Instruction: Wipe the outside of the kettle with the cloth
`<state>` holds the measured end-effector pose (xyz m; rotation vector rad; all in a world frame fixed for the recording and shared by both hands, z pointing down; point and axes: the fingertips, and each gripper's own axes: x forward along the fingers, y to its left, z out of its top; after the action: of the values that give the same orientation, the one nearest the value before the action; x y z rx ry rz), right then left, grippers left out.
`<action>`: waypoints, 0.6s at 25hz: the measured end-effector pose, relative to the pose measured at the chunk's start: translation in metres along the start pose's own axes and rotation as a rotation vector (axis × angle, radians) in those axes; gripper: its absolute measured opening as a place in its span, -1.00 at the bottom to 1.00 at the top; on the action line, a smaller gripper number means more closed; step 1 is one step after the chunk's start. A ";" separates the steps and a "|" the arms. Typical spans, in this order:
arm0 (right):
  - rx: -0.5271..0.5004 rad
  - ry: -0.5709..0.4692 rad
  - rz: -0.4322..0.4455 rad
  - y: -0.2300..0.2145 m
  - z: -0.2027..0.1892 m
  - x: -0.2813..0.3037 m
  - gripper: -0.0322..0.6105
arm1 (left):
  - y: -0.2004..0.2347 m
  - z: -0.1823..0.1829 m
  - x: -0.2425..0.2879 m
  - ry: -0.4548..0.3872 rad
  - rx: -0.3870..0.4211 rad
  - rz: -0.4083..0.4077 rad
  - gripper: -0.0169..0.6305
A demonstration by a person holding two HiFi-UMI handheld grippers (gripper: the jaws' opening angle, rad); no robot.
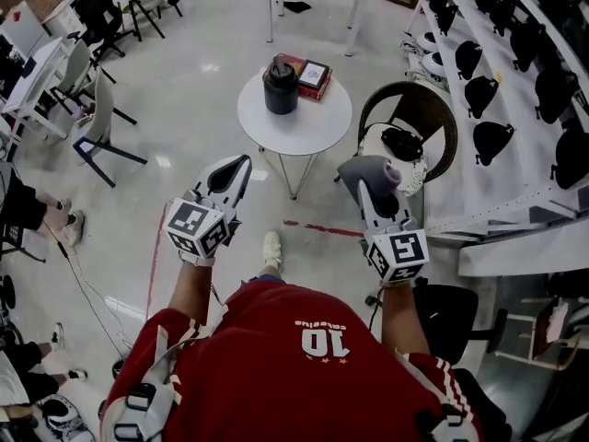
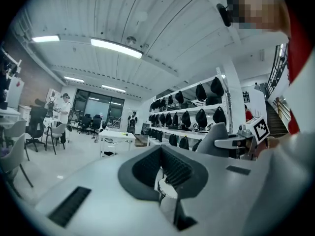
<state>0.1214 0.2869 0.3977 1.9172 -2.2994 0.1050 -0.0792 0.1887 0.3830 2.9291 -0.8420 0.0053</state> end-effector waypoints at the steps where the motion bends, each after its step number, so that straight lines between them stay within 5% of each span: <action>1: 0.000 0.000 -0.001 -0.004 0.005 0.016 -0.74 | 0.014 0.004 0.011 -0.001 -0.002 -0.002 -0.92; 15: -0.022 0.024 -0.003 -0.037 0.040 0.223 -0.75 | 0.184 0.026 0.123 -0.014 -0.024 -0.029 -0.92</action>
<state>0.1159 0.0570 0.3913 1.8987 -2.2729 0.1009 -0.0726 -0.0340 0.3771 2.9221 -0.7951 -0.0277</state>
